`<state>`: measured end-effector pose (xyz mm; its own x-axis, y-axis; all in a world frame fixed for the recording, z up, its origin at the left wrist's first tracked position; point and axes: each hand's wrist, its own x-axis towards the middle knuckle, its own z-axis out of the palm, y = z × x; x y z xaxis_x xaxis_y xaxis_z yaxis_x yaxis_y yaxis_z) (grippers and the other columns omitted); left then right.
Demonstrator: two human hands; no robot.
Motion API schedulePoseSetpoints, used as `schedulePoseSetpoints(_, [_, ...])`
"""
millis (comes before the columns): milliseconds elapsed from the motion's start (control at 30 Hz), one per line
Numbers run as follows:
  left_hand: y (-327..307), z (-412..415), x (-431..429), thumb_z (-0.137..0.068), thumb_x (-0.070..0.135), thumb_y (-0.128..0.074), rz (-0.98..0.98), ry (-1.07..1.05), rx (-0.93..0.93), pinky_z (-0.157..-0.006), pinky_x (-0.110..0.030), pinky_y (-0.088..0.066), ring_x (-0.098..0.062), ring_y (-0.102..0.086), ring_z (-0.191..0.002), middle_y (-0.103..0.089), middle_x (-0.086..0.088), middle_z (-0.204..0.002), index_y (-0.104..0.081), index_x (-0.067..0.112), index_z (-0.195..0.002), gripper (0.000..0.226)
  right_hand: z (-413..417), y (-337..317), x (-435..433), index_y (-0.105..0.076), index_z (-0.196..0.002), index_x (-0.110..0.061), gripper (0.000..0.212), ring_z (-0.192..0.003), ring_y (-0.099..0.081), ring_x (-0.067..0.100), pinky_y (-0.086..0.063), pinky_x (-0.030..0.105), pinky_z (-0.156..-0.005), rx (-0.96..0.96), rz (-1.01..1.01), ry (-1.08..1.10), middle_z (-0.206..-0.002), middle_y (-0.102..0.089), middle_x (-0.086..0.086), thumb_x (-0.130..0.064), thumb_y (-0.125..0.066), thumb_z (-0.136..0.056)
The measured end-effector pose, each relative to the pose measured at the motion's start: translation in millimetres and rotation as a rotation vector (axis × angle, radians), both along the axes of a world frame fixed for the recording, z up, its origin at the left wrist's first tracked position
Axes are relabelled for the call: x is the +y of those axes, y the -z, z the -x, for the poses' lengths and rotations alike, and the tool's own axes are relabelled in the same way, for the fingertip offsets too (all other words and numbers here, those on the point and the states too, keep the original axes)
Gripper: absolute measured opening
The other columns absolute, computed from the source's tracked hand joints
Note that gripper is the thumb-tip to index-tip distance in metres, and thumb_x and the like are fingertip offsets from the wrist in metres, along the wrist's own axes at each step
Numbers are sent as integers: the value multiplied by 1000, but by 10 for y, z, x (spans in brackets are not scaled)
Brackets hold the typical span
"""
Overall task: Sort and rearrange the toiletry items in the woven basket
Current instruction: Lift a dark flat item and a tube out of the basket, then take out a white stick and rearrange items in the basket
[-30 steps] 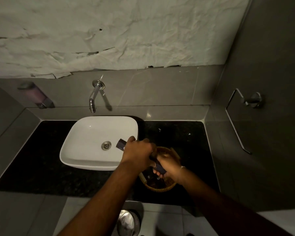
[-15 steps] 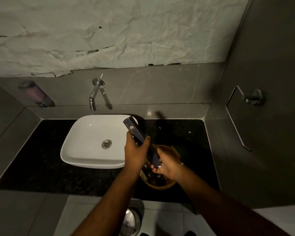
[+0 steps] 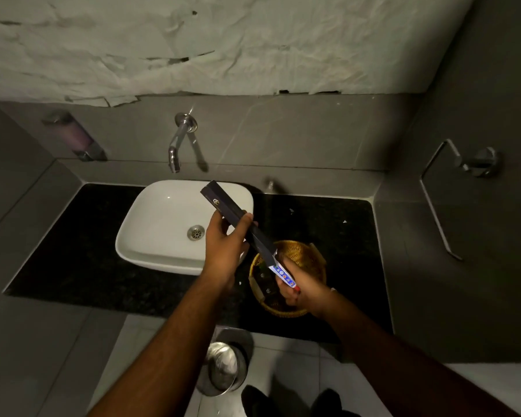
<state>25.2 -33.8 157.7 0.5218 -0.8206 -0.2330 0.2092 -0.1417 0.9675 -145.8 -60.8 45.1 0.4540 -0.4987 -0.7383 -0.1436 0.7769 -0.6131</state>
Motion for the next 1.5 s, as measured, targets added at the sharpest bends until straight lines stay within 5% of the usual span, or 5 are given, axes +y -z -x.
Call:
schedulePoseSetpoints(700, [2469,-1316,2451,-98,1,-72,-587,-725,502,-104,-56,-50,-43,-63,-119,-59,-35,-146,-55,2,-139,44,-279,405,212,-62,-70,-20,41,-45,-50,10,-42,22,-47,345,-44,-55,-57,-56,-3,-48,-60,-100])
schedulePoseSetpoints(833, [2910,-1414,2452,-98,19,-78,-878,-597,469,-112,-57,-45,-46,-53,-141,-52,-26,-156,-39,14,-159,73,-216,523,246,-62,-91,-16,22,-77,-60,20,-54,34,-78,392,-45,165,-82,-62,4,-35,-62,-102])
schedulePoseSetpoints(933, [3066,-1403,2580,-103,18,-69,-1060,-410,437,-118,-55,-42,-48,-51,-142,-47,-31,-157,-27,7,-165,77,-180,526,232,-55,-76,-19,39,-45,-40,9,-33,20,-45,424,28,137,-58,-47,-4,-44,-53,-105])
schedulePoseSetpoints(1133, [2890,-1291,2721,-96,16,-76,-1200,483,72,-60,-25,-48,-22,-69,-71,-76,-20,-122,-61,10,-138,45,-212,447,277,-69,-116,-7,55,-83,-77,31,-64,40,-76,451,136,110,-90,-76,19,-57,-53,-99])
schedulePoseSetpoints(1500, [1741,-890,861,-107,19,-63,-538,464,13,-44,-29,-53,-20,-67,-46,-69,-16,-69,-74,14,-101,14,-51,256,148,-47,-155,-22,56,-131,-61,35,-58,46,-93,338,163,279,-146,-61,13,-48,-50,-106])
